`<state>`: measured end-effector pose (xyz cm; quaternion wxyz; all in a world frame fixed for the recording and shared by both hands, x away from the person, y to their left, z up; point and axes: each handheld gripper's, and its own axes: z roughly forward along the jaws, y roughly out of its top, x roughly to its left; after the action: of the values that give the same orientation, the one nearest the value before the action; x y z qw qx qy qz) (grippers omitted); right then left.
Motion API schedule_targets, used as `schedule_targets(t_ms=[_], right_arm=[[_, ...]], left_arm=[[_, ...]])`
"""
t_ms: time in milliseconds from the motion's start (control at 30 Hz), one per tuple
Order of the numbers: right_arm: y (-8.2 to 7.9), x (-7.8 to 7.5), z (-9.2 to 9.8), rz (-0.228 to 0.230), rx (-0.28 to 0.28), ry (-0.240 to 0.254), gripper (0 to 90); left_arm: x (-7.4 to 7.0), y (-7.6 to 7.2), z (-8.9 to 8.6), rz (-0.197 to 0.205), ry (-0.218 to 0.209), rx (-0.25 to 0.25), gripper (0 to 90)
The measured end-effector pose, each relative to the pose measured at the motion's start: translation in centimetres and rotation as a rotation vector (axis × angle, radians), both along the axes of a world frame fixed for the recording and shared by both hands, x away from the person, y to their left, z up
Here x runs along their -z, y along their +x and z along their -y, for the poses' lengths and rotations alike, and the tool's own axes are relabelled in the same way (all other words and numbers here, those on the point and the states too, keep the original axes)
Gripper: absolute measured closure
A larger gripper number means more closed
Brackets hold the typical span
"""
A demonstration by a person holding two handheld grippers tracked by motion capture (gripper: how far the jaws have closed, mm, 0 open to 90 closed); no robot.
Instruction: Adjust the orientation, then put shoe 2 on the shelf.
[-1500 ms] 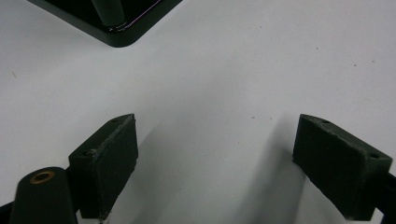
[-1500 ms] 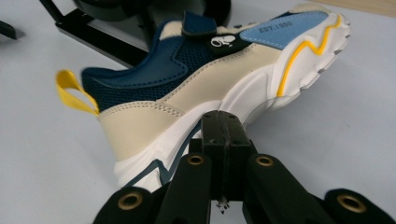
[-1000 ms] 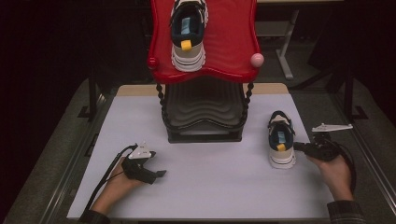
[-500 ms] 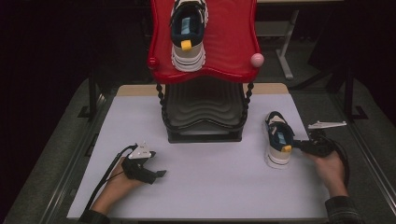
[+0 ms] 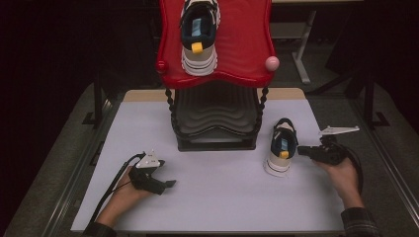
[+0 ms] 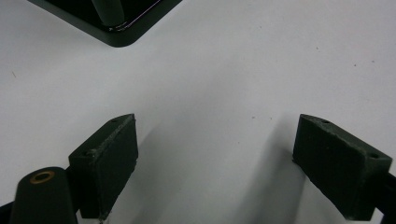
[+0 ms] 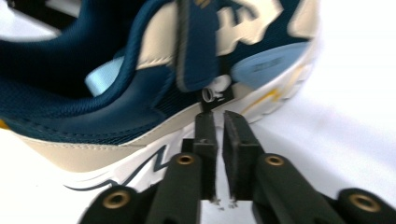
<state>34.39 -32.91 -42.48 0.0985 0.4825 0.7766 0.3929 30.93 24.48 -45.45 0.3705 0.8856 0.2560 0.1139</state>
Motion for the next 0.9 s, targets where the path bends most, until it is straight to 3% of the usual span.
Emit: schedule_targets(t_ms=[133,233,467,700,900], right_arm=[[-0.5,-1.3,1.2,0.038,0.030,0.023,70.6],[-0.5,-2.3,1.7,0.059,0.027,0.073,63.2],[0.6,-4.3,0.4,0.117,-0.010,0.129,56.2],[3.0,-4.0,-1.4,0.114,-0.046,0.163,49.9],[4.3,-2.9,-2.4,0.086,-0.061,0.144,47.5]], left_arm=[[0.0,0.0,0.0,-0.001,-0.001,0.000,13.2],[0.0,0.0,0.0,-0.002,-0.002,0.000,13.2],[0.0,0.0,0.0,-0.002,-0.002,0.000,13.2],[0.0,0.1,0.0,-0.004,-0.003,0.000,13.2],[0.0,0.0,0.0,-0.003,-0.003,0.000,13.2]])
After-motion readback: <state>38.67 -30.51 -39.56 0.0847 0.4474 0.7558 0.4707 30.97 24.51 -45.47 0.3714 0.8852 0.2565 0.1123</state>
